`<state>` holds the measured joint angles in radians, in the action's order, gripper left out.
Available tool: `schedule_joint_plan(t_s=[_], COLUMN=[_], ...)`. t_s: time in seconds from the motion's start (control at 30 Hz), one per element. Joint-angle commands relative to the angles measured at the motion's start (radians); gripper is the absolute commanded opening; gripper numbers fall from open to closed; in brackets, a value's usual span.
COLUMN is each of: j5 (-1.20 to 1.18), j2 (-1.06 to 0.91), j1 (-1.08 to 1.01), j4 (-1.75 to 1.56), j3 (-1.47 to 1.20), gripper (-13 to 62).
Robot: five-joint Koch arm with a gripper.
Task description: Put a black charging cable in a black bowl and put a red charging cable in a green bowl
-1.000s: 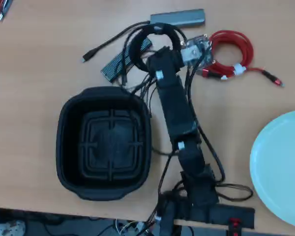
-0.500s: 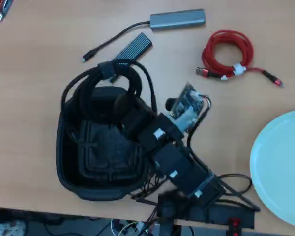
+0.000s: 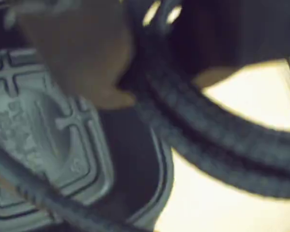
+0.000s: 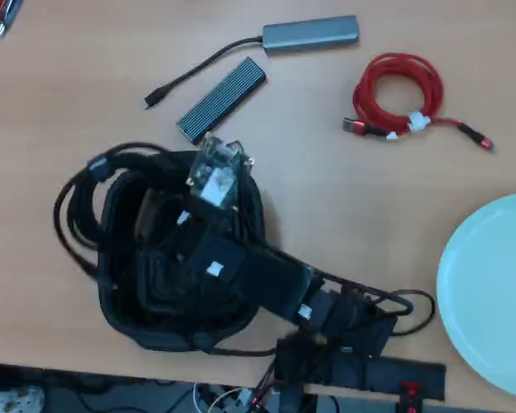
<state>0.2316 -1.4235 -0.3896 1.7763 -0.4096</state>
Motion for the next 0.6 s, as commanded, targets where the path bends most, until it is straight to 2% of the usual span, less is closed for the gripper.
schedule_joint_plan(t_s=[0.0, 0.1, 0.43, 0.57], j5=[-0.018, -0.02, -0.023, -0.02], j2=[-0.032, -0.029, -0.048, -0.201], j1=[0.044, 0.097, 0.193, 0.199], j4=[-0.005, 0.003, 0.003, -0.011], j3=[0.044, -0.002, -0.426, -0.687], gripper=[-7.3, -7.3, -7.3, -7.3])
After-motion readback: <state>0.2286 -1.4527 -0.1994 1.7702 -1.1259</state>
